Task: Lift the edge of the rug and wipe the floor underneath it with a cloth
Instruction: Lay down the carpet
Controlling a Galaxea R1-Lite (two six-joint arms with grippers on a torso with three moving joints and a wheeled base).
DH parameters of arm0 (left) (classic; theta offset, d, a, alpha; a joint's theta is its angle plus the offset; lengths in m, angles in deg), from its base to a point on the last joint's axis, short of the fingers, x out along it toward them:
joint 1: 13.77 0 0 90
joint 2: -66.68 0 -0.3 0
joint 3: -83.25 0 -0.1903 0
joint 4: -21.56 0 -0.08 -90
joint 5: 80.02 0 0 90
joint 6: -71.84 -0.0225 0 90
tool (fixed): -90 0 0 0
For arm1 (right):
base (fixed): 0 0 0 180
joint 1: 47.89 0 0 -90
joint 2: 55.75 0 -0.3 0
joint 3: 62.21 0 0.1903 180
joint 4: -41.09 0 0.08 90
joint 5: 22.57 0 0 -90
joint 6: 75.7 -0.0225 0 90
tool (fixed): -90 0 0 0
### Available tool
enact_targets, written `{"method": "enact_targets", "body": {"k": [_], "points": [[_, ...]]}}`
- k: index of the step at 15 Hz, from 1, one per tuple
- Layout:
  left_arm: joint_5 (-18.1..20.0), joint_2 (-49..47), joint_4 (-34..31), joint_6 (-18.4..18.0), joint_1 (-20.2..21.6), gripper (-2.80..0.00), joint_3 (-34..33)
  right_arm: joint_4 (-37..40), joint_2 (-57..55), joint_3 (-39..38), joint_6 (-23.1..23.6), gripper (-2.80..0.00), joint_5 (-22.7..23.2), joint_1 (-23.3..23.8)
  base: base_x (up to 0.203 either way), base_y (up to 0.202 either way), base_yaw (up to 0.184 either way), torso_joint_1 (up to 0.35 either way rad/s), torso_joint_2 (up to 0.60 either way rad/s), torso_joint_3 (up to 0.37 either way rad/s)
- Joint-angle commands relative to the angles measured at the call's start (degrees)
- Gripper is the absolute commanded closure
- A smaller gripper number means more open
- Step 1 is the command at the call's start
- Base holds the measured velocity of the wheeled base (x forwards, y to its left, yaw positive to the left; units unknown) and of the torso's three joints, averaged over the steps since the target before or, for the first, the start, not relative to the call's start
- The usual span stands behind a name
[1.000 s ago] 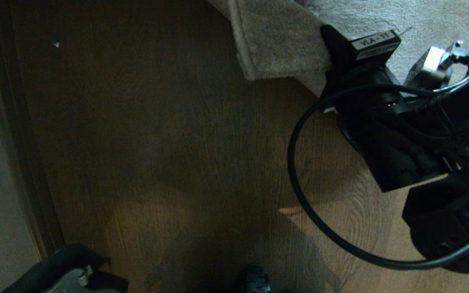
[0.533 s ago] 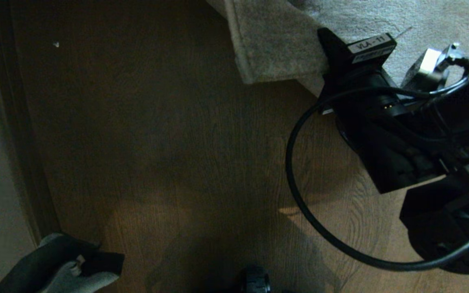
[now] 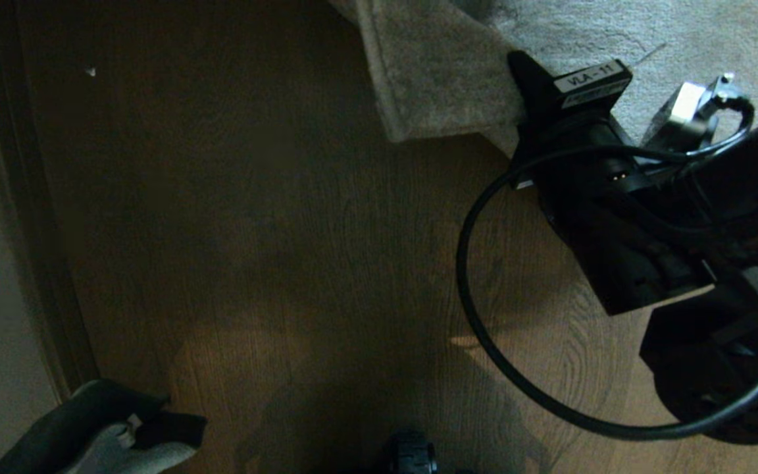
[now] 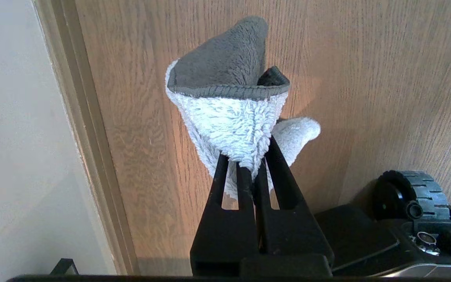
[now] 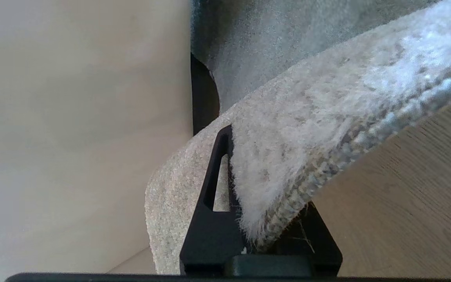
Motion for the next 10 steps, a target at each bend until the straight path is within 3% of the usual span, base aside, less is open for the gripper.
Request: {"method": "enact_targets", "body": {"k": [1, 10], "points": [[0.00, 0.00, 0.00, -0.24, 0.01, 0.00, 0.04, -2.74, -0.41, -0.08, -0.33, 0.00, -0.26, -2.11, 0.000, 0.000, 0.000, 0.000, 0.00, 0.000], [0.00, 0.00, 0.02, 0.02, 0.01, 0.00, -0.05, -2.74, -1.85, -2.49, -0.50, 0.00, -0.27, -6.47, 0.000, 0.000, 0.000, 0.000, 0.00, 0.000]]}}
